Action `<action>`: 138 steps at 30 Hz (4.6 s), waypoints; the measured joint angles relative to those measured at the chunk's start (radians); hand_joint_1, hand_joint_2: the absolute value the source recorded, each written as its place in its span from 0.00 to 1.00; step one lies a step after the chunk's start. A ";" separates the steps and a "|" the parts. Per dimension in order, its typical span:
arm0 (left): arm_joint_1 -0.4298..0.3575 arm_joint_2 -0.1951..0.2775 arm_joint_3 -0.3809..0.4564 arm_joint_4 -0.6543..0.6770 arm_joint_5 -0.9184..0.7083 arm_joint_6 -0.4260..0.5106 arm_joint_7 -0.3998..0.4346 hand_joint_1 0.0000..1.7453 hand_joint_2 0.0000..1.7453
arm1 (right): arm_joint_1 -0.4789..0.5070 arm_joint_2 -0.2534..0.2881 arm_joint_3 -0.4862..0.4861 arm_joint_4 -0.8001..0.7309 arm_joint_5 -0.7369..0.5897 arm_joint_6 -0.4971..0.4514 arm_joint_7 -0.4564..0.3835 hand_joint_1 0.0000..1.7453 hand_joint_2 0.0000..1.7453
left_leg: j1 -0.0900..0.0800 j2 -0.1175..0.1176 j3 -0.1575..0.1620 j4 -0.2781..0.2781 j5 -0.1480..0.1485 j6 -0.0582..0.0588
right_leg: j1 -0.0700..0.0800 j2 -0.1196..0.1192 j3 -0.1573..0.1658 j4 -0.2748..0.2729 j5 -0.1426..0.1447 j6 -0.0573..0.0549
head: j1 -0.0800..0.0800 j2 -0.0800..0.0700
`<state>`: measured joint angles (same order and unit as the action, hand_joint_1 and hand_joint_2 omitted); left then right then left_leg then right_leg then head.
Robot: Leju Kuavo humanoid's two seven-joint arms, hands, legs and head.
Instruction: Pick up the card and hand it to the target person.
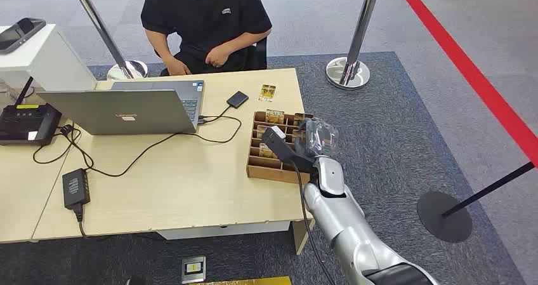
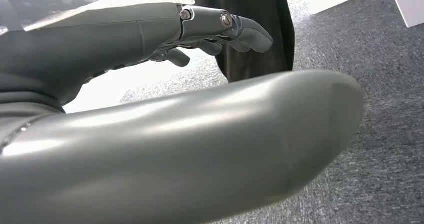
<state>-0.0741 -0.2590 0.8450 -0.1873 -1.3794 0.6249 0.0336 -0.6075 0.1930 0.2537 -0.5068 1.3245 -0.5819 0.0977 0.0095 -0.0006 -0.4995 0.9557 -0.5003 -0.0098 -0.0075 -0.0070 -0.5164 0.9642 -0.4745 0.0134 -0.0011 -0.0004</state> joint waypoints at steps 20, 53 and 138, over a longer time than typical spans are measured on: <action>0.000 0.000 0.000 0.000 0.000 -0.003 0.007 0.00 0.00 | -0.024 0.002 -0.002 0.032 0.024 0.027 0.017 0.53 1.00 | 0.000 0.000 0.000 0.000 0.000 0.000 | 0.000 0.000 0.000 0.000 0.000 0.000 | 0.000 0.000; 0.000 0.000 0.000 0.000 0.000 -0.003 0.003 0.00 0.00 | -0.036 0.006 -0.003 0.029 0.048 0.054 0.037 0.78 1.00 | 0.000 0.000 0.000 0.000 0.000 0.000 | 0.000 0.000 0.000 0.000 0.000 0.000 | 0.000 0.000; -0.011 -0.001 -0.008 0.000 0.000 -0.005 0.021 0.00 0.00 | -0.093 0.165 0.126 -0.123 -0.150 -0.035 -0.234 0.63 1.00 | 0.000 0.000 -0.001 0.000 0.001 0.000 | 0.000 0.000 0.000 0.000 0.000 0.000 | 0.000 0.000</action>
<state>-0.0849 -0.2598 0.8370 -0.1869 -1.3791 0.6198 0.0546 -0.7005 0.3577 0.3795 -0.6302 1.1746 -0.6174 -0.1364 0.0096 -0.0007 -0.5002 0.9556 -0.4997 -0.0099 -0.0075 -0.0070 -0.5168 0.9644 -0.4744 0.0134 -0.0011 -0.0004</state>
